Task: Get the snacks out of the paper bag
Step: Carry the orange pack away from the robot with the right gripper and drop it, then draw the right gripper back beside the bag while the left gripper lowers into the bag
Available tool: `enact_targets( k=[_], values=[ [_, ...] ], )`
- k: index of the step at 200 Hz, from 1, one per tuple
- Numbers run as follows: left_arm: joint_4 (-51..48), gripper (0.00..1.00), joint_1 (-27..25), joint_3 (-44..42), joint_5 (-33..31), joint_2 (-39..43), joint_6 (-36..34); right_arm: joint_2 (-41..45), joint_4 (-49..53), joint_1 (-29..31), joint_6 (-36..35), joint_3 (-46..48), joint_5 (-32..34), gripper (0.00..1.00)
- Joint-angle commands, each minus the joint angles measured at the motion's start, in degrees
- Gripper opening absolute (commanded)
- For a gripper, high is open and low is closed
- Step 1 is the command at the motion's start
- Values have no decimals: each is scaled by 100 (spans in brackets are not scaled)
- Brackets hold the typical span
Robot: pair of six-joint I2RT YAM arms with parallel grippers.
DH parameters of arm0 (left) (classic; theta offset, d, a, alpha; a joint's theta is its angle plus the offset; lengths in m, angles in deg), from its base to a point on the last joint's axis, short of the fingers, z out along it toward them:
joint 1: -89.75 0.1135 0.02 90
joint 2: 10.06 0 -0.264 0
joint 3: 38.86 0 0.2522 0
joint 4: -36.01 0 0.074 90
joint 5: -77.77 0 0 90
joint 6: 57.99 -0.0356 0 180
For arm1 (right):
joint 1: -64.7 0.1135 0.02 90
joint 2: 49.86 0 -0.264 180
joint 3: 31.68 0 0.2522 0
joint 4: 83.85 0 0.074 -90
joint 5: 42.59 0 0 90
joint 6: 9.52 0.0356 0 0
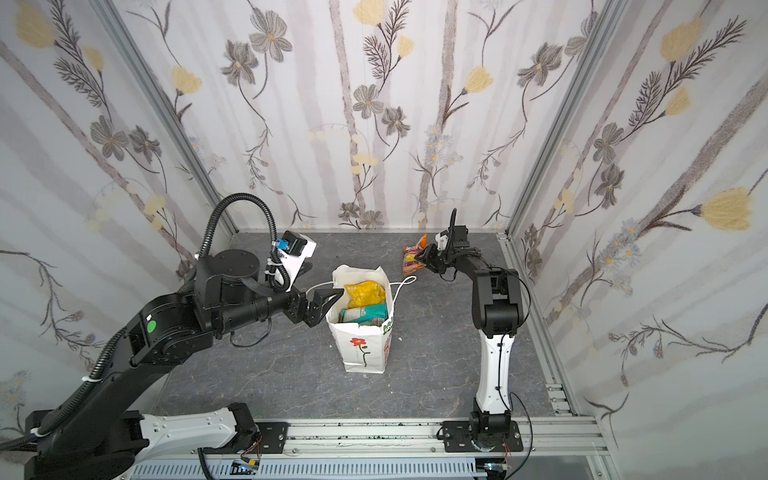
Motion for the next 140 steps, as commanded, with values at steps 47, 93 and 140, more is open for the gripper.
enact_targets(
  k=[47,93,140],
  values=[
    [-286,100,-1,131,-578,-209,181,698,1031,148,-895,-71,2366,82],
    [-488,100,-2,278,-812,-368,299,1941,1228,206,-1144,-76,2511,87],
    [-580,100,16,417,-898,-654,443,3802,1414,654,-1179,15,1804,87]
  ],
)
